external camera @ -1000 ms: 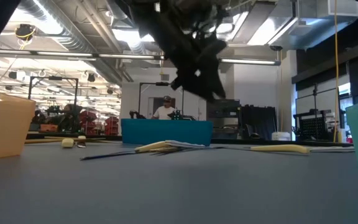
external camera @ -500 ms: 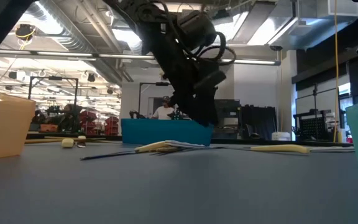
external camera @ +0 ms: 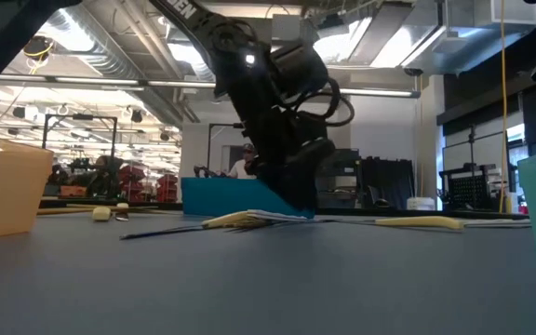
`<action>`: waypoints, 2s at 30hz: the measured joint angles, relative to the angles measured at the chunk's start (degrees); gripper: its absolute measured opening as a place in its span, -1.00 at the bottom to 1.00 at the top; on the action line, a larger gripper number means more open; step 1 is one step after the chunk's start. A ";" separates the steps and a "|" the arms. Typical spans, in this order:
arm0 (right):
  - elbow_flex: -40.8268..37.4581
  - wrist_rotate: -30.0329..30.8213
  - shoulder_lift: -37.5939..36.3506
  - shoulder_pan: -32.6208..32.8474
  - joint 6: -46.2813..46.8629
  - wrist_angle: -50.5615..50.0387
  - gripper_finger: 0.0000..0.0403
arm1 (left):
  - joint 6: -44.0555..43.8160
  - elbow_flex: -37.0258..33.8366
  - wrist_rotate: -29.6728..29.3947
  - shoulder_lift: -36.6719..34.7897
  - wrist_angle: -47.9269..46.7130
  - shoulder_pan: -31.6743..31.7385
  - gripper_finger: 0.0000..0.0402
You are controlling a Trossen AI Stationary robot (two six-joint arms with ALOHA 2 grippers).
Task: Sort silverware by color (type)
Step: Put the green patterned knife into the orange bin
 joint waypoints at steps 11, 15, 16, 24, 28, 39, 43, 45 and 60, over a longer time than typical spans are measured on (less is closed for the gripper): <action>0.00 0.10 0.00 0.00 0.00 0.00 -0.35 | -0.22 -1.45 0.28 -0.01 0.21 -0.19 -0.14; 0.00 0.10 0.00 0.00 0.00 0.00 -0.35 | -0.22 -2.00 0.14 -0.01 0.24 -0.26 -0.14; 0.00 0.10 0.00 0.00 0.00 0.00 -0.35 | -0.22 -2.11 0.19 -0.01 0.31 -0.26 -0.14; 0.00 0.12 0.00 0.00 0.00 0.02 -0.35 | -0.30 -3.17 0.53 -0.09 0.50 -0.24 -0.20; 0.00 0.12 0.00 0.00 0.01 0.00 -0.35 | -0.28 -3.17 0.55 -0.09 0.44 -0.24 -0.27; 0.00 0.12 0.00 0.00 0.00 0.00 -0.35 | -0.24 -3.21 0.75 -0.09 0.69 -0.26 -0.56; 0.00 0.13 0.00 0.00 0.00 0.00 -0.35 | -0.21 -3.21 0.68 -0.09 0.74 -0.26 -0.65; 0.00 0.12 0.00 0.00 0.00 0.00 -0.35 | -0.20 -3.23 0.66 -0.09 0.76 -0.26 -0.69; 0.00 0.12 0.00 0.00 0.00 0.00 -0.35 | -0.20 -3.23 0.51 -0.09 0.83 -0.24 -0.86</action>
